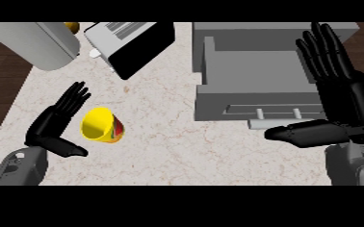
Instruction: Pick up the cup, place it into the drawer and close the drawer
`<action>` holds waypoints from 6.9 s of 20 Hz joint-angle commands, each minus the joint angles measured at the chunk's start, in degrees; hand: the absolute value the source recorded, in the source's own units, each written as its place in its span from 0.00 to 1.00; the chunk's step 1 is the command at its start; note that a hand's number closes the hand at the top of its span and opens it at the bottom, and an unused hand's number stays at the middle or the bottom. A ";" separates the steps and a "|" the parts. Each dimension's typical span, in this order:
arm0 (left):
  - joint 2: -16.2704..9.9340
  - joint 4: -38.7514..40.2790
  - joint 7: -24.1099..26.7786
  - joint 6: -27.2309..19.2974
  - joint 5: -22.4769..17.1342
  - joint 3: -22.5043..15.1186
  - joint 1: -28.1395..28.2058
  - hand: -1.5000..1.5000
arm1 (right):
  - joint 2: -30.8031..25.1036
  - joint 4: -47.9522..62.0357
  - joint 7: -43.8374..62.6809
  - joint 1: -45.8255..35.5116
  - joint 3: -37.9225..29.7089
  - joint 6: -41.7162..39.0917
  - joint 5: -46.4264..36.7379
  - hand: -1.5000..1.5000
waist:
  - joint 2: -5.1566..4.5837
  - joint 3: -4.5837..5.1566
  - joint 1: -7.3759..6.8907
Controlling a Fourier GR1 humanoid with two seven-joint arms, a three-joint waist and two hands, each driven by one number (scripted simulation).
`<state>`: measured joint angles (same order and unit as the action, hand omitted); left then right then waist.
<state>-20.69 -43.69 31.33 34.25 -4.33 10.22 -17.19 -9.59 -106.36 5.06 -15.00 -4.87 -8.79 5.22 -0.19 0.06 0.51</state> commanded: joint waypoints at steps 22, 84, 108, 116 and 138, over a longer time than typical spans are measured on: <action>3.26 30.56 28.67 -6.26 10.77 -2.71 -9.40 0.00 | -0.73 -0.32 2.19 -2.76 -0.42 -1.21 1.58 0.00 | -0.74 0.31 1.53; 20.68 -1.57 -15.27 -50.43 -4.12 -11.58 -49.59 1.00 | -1.86 5.05 -2.73 -0.79 -3.22 -1.42 -1.38 0.00 | 0.01 -0.12 0.90; 20.69 25.28 -18.81 -49.33 -14.32 -31.88 -56.36 0.00 | -1.58 4.58 0.11 -8.89 -0.49 -4.16 2.50 0.00 | -2.50 -0.16 10.38; 20.69 20.52 -10.36 -47.99 -24.27 -28.15 -53.04 0.00 | -1.29 4.77 0.05 -9.49 4.36 -14.58 11.14 1.00 | -2.80 -0.06 10.98; 20.69 19.98 -0.47 -49.86 -34.15 -23.05 -52.92 0.00 | -10.86 17.80 -4.40 -1.88 22.37 -16.36 -26.04 0.00 | -0.45 -0.12 -0.14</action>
<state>-0.10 -23.79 30.36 -16.30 -37.85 -14.36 -70.14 -21.19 -95.40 5.04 -17.29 14.96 -29.03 -12.61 -0.77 -0.04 1.91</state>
